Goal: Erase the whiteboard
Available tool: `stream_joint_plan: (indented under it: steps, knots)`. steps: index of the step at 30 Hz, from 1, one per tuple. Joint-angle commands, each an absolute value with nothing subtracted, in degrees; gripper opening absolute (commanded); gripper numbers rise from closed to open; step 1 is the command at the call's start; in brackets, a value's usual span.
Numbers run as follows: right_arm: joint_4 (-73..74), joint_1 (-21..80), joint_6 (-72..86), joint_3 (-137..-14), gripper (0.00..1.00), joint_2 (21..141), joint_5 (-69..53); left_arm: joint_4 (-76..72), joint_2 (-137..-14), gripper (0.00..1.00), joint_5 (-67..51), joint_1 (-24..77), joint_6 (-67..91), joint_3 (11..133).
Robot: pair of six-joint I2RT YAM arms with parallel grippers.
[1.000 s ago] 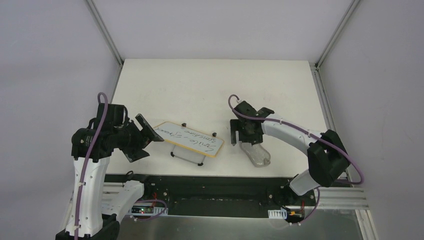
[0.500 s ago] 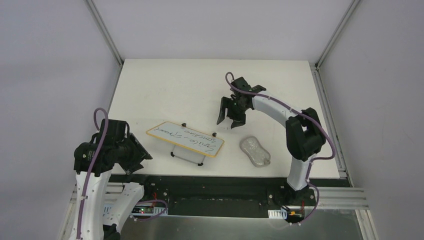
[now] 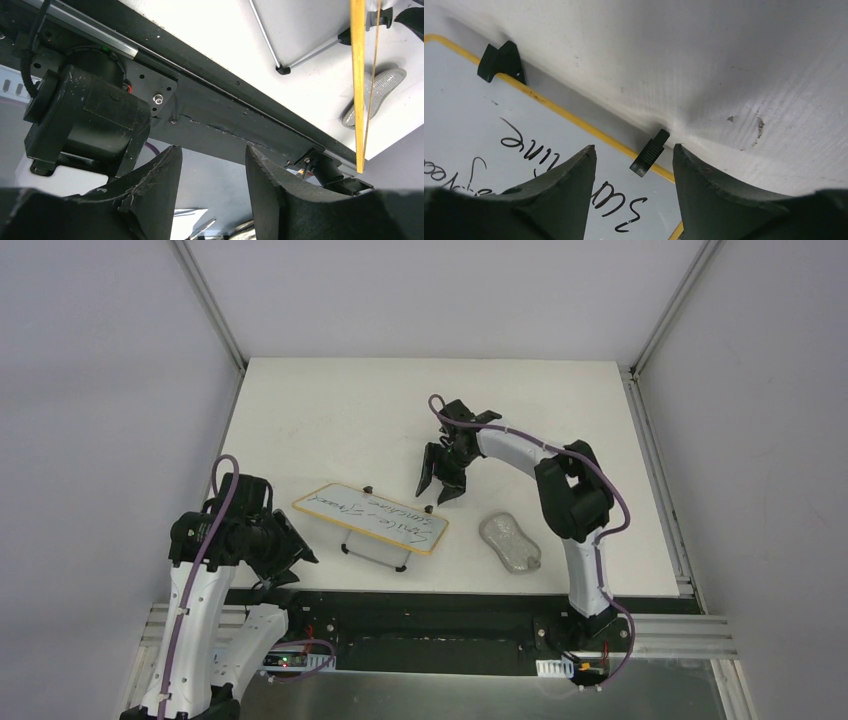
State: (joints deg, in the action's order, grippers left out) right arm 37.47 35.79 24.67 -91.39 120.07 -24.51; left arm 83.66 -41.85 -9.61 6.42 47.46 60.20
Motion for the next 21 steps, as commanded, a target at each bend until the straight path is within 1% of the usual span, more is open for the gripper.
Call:
stream_joint_plan:
  steps: [1,4,10,12,15,21]
  knots:
    - [43.6,35.8,35.5,-92.8,0.60,121.9,-23.6,82.9,-43.0,0.51,-11.4,6.7,47.1,59.6]
    - [46.4,36.1,40.5,-93.6,0.58,122.5,-23.9,82.1,-43.4,0.52,-11.4,6.7,47.3,59.2]
    - [50.2,38.0,45.6,-95.7,0.58,122.7,-14.1,80.6,-44.4,0.54,-11.8,6.7,47.5,58.8]
    - [53.6,38.1,46.1,-97.6,0.57,124.8,-13.8,80.5,-44.4,0.54,-11.6,6.7,47.6,58.8]
    - [54.5,38.4,46.2,-98.6,0.56,126.6,-15.1,80.6,-44.7,0.54,-11.3,6.7,47.4,59.1]
    - [55.2,38.9,48.2,-99.1,0.54,126.3,-13.9,81.2,-45.4,0.55,-10.2,6.7,46.8,60.3]
